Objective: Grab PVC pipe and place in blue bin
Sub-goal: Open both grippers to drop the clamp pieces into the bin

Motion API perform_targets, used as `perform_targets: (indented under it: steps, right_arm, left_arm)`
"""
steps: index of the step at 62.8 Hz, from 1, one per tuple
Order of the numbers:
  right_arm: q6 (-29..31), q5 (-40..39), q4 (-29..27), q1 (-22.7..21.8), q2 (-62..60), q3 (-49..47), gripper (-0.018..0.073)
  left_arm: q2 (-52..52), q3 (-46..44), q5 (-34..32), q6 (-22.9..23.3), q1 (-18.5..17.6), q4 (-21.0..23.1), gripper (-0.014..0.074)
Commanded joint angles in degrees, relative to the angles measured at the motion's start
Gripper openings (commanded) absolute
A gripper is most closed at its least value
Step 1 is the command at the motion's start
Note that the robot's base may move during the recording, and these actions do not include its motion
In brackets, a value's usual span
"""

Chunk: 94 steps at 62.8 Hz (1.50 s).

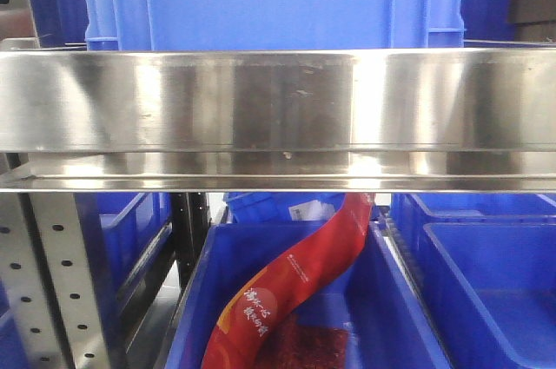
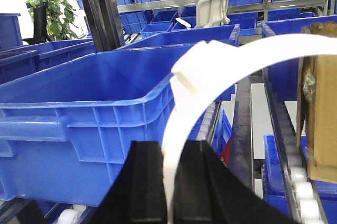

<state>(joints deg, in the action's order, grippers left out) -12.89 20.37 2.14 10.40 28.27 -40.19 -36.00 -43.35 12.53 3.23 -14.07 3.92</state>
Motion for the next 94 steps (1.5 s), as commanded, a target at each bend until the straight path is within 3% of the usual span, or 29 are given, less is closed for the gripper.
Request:
perform_targets:
  steps: [1,8,24,41,49,52,57,63,72,82,89,94]
  right_arm:
    - [0.5,-1.5,0.7,0.1,-0.3,0.0,-0.0169]
    - [0.5,-1.5,0.7,0.1,-0.3,0.0,-0.0169]
    - [0.5,-4.5,0.7,0.1,-0.3,0.0,-0.0169]
    - [0.5,-6.7,0.7,0.1,-0.3,0.0,-0.0169]
    - [5.2,-6.0,15.2,0.1,0.3,0.0,-0.0169]
    - [5.2,-6.3,18.1,0.1,0.4,0.0,-0.0169]
    - [4.6,-8.4,15.6,0.1,0.4,0.0,-0.0169]
    - [4.6,-8.3,8.6,0.1,0.6,0.0,-0.0169]
    - [4.6,-9.1,5.1,0.1,3.1,-0.3,-0.0169]
    - [4.6,-10.5,2.2,0.6,10.6,-4.6,-0.0169]
    - [4.6,-10.6,2.2,3.1,18.4,-10.2,-0.0169]
    - [4.6,-11.0,2.2,5.8,24.6,-14.7,-0.0169]
  left_arm:
    - [0.1,-0.2,-1.5,0.2,0.2,0.2,-0.0111]
    - [0.1,-0.2,-1.7,0.2,0.2,0.2,-0.0111]
    - [0.0,-0.2,-10.6,0.2,0.2,0.2,-0.0111]
    - [0.0,-0.2,-10.5,0.2,0.2,0.2,-0.0111]
    - [-0.4,-0.2,-10.2,0.2,0.2,0.2,-0.0111]
    - [-0.5,-0.2,-10.2,0.2,0.2,0.2,-0.0111]
    - [-0.5,-0.2,-10.1,0.2,0.2,0.2,-0.0111]
    - [-0.5,-0.3,-8.5,0.1,0.2,0.0,-0.0111]
    - [-2.8,-2.2,-4.2,-0.2,-1.1,-3.9,-0.0111]
    - [-9.2,-8.5,-3.2,-1.5,-7.7,-6.2,-0.0111]
    - [-16.7,-14.7,-3.2,-1.5,-12.9,-6.2,-0.0111]
    - [-22.8,-19.1,-5.2,-1.5,-14.4,-6.0,-0.0111]
